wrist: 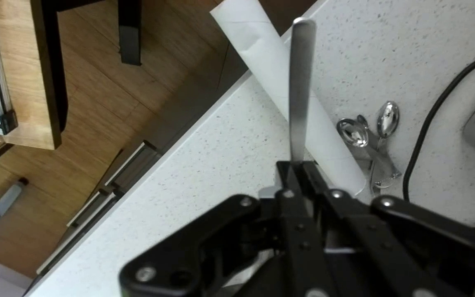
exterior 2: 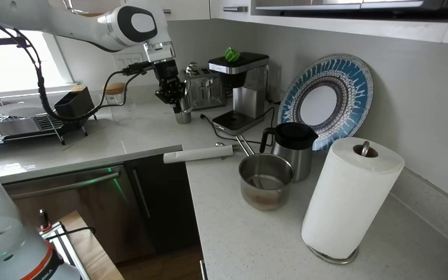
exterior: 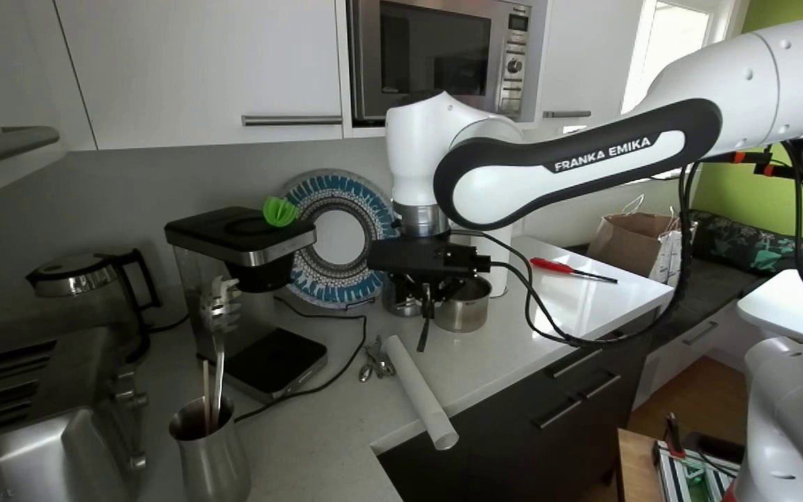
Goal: Pick up the spoon at the far left near the clear jar and place it in the the metallic bowl on the right
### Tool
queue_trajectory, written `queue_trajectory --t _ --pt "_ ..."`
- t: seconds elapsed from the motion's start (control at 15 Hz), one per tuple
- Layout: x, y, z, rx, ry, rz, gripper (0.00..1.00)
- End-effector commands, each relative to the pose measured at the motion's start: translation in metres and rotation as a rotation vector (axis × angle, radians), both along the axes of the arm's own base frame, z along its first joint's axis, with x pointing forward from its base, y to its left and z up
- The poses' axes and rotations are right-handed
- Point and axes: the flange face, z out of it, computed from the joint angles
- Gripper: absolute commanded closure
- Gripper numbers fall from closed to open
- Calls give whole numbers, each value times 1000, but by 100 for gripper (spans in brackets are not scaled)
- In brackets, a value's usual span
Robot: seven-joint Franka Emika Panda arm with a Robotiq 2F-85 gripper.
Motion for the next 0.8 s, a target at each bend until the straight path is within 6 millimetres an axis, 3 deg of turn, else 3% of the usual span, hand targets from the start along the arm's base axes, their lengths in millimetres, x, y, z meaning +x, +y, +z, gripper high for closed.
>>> queue_trajectory --t 0.0,0.13,0.2,0.53,0.73 --pt "-6 -2 4 3 -4 -3 92" --pt "-12 -1 5 4 -9 -1 98" --pt "-12 -10 10 10 -30 -4 98" --pt "-26 -107 33 16 -157 -50 98" --pt "-24 -170 31 100 -230 -128 98"
